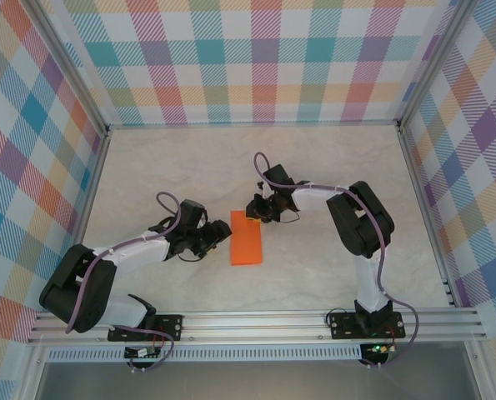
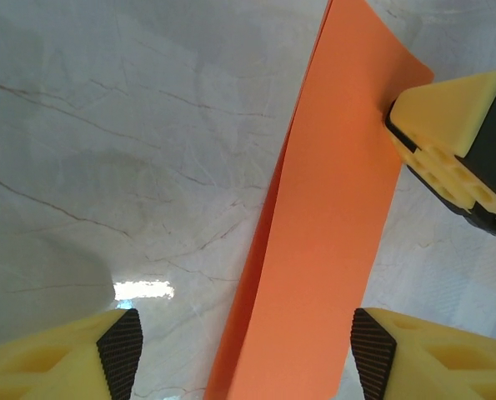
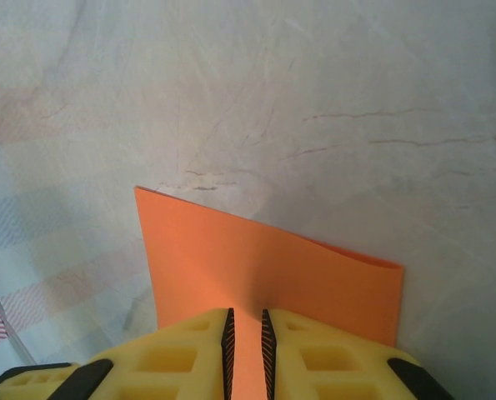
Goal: Fold a paper plane with a square sheet of paper (pick it up from the middle)
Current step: Fold the triangle a second time at the center of the table.
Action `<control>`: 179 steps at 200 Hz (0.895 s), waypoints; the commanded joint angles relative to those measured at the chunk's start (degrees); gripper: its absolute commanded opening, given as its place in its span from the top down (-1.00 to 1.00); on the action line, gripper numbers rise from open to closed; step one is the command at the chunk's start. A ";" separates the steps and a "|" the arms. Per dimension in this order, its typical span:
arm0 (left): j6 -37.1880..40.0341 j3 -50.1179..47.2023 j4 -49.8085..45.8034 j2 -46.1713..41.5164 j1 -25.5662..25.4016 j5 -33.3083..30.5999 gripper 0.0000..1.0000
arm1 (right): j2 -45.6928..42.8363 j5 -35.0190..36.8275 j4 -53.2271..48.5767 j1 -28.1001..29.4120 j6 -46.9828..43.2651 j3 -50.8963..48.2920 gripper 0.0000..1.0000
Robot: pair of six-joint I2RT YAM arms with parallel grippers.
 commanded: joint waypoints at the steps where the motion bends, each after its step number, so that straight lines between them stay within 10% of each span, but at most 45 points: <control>1: -0.90 -1.22 2.61 -0.77 0.45 2.91 -0.44 | 2.34 0.26 0.37 -0.67 2.88 -1.59 0.61; 179: -4.07 -3.95 10.41 5.32 -4.11 10.35 -0.39 | 4.82 -3.61 1.87 -3.72 9.44 -3.28 0.60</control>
